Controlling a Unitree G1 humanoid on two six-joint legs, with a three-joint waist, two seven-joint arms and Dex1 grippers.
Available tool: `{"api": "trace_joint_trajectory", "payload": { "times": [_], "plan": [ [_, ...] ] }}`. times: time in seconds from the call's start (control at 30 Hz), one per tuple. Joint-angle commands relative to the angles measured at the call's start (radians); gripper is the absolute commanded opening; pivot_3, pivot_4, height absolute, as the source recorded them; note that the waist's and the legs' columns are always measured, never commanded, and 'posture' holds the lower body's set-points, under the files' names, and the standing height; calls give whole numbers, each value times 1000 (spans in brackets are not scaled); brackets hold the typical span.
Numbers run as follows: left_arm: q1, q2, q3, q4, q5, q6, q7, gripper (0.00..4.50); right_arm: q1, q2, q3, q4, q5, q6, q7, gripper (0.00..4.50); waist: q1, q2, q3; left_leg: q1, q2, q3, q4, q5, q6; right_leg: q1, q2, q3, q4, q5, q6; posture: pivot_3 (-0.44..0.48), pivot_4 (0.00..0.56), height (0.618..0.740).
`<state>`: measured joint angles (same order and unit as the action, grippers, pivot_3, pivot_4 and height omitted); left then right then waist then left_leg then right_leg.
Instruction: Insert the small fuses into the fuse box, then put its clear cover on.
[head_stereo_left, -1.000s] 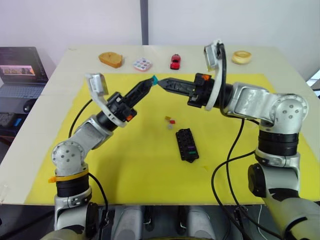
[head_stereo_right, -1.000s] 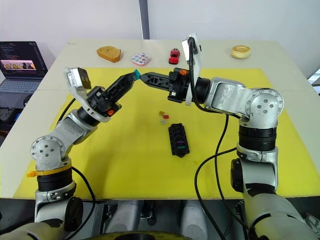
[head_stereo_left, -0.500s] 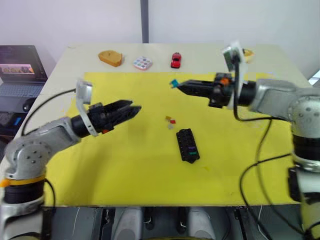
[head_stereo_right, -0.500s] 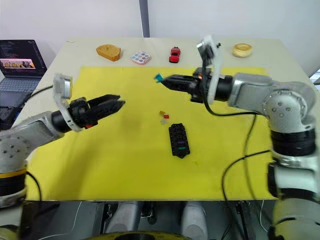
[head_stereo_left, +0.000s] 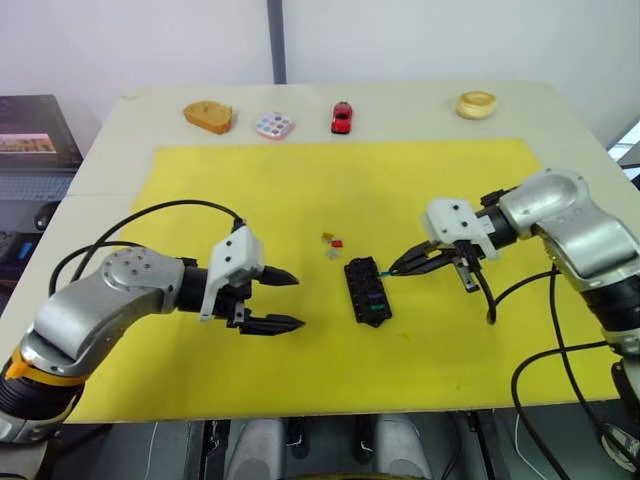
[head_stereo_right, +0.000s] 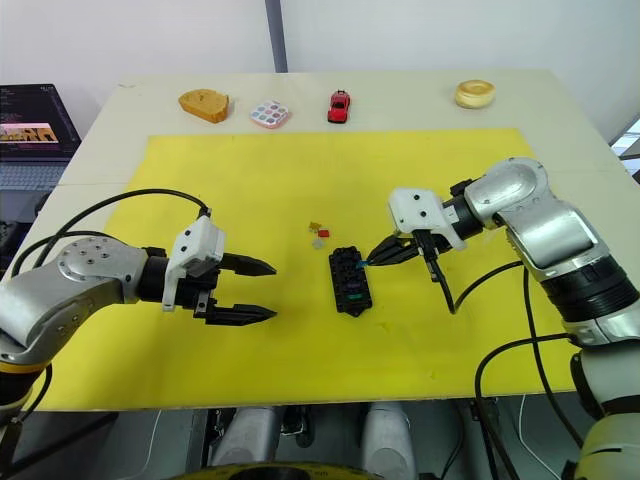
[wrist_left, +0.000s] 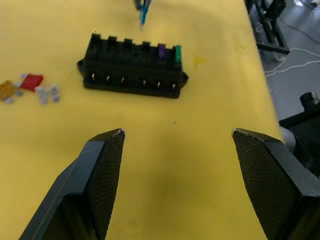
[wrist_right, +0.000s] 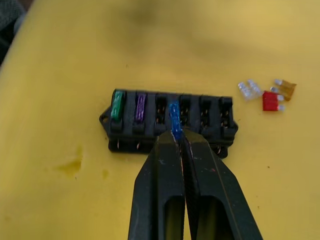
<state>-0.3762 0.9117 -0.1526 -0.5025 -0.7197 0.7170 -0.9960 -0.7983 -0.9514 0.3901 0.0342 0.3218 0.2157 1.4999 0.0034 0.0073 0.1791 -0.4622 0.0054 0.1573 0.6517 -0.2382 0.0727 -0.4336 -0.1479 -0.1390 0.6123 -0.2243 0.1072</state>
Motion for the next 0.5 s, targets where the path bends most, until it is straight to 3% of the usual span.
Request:
{"api": "trace_joint_trajectory", "payload": {
  "times": [0.03,0.5],
  "plan": [
    [21,-4,24,-41,5,4,2,3596,-16,23,-32,22,-32,-35,35,0,-1,0,0,0,0,0,1,0,0,0,0,0,0,0,0,0,150,740],
    [75,-17,45,-52,26,6,9,3596,-19,69,-58,-48,-38,90,47,0,5,1,0,0,3,-2,10,-1,0,-1,-2,0,1,1,-8,0,150,740]
  ]
}}
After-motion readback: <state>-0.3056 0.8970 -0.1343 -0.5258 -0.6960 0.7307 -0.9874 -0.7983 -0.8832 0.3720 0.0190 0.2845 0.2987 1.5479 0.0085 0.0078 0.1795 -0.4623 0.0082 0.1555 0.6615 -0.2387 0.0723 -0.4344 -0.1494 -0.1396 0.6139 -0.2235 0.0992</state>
